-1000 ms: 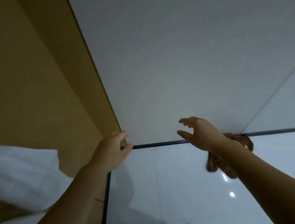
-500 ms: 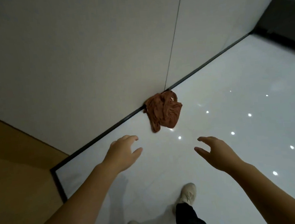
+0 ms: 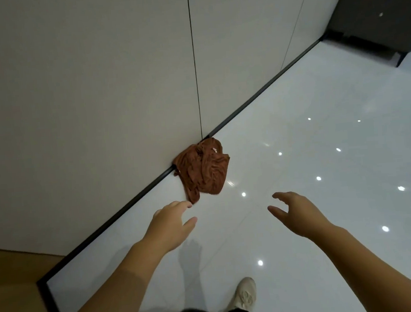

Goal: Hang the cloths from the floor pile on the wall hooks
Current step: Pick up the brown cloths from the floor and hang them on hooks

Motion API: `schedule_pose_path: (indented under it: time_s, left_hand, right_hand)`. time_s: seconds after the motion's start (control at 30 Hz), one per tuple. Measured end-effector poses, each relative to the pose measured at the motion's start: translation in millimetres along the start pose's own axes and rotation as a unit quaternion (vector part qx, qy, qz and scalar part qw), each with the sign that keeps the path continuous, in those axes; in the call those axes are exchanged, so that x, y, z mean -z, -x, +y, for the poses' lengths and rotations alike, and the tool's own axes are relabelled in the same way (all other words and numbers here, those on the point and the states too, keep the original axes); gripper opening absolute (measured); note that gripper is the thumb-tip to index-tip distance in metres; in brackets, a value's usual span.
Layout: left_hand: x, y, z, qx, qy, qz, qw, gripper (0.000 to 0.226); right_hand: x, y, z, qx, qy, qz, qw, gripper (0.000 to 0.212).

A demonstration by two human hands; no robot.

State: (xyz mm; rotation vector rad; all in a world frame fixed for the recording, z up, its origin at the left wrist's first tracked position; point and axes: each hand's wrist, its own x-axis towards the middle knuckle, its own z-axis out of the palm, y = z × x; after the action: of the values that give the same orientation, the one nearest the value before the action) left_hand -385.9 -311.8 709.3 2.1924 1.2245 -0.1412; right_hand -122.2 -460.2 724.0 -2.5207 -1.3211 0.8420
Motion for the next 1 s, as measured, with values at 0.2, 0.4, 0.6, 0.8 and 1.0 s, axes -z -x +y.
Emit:
schedule_pose_path:
  time_s: [0.2, 0.4, 0.6, 0.8, 1.0]
  left_hand:
    - [-4, -55, 39, 0.014, 0.019, -0.014, 1.000, 0.046]
    - [5, -143, 56, 0.015, 0.024, -0.029, 0.999, 0.043]
    - [30, -263, 56, 0.019, 0.059, -0.033, 0.998, 0.041]
    - [74, -379, 53, 0.032, 0.066, -0.039, 0.997, 0.038]
    - [98, -457, 47, 0.069, 0.075, -0.012, 0.995, 0.036]
  right_hand:
    - [51, -68, 22, 0.010, -0.009, 0.007, 1.000, 0.050]
    - [81, -149, 31, 0.009, -0.005, -0.001, 1.000, 0.050]
    - [107, -249, 28, -0.014, 0.022, -0.041, 0.999, 0.049]
    - [136, -342, 21, -0.032, 0.048, -0.083, 0.995, 0.048]
    - [152, -423, 22, -0.011, 0.069, -0.140, 0.988, 0.049]
